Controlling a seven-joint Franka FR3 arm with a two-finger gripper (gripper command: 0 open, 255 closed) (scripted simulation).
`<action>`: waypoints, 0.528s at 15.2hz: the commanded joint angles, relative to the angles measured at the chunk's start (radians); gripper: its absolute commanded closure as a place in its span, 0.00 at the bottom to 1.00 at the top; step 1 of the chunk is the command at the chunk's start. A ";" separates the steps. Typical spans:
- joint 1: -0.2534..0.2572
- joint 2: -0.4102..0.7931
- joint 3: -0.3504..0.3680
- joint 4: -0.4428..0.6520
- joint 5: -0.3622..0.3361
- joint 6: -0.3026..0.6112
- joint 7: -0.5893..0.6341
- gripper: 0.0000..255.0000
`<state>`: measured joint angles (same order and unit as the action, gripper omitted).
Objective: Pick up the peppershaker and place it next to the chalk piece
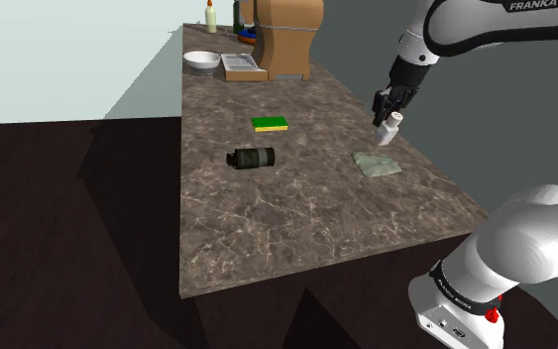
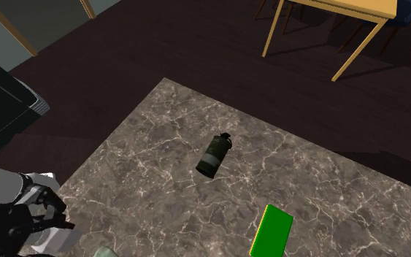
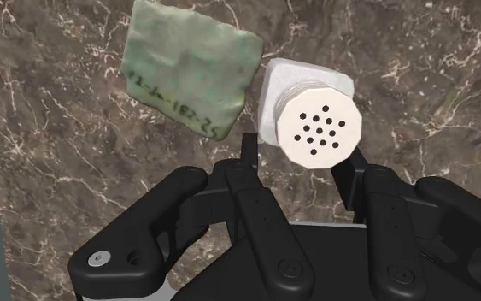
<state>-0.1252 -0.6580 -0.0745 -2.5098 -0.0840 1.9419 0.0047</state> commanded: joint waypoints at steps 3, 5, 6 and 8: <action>-0.045 -0.067 -0.075 -0.037 -0.046 -0.023 -0.090 1.00; -0.070 -0.093 -0.116 -0.049 -0.072 -0.034 -0.138 1.00; -0.082 -0.104 -0.136 -0.053 -0.086 -0.039 -0.162 1.00; -0.107 -0.122 -0.178 -0.057 -0.114 -0.048 -0.211 1.00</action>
<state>-0.2215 -0.7680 -0.2357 -2.5604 -0.1853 1.8975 -0.1842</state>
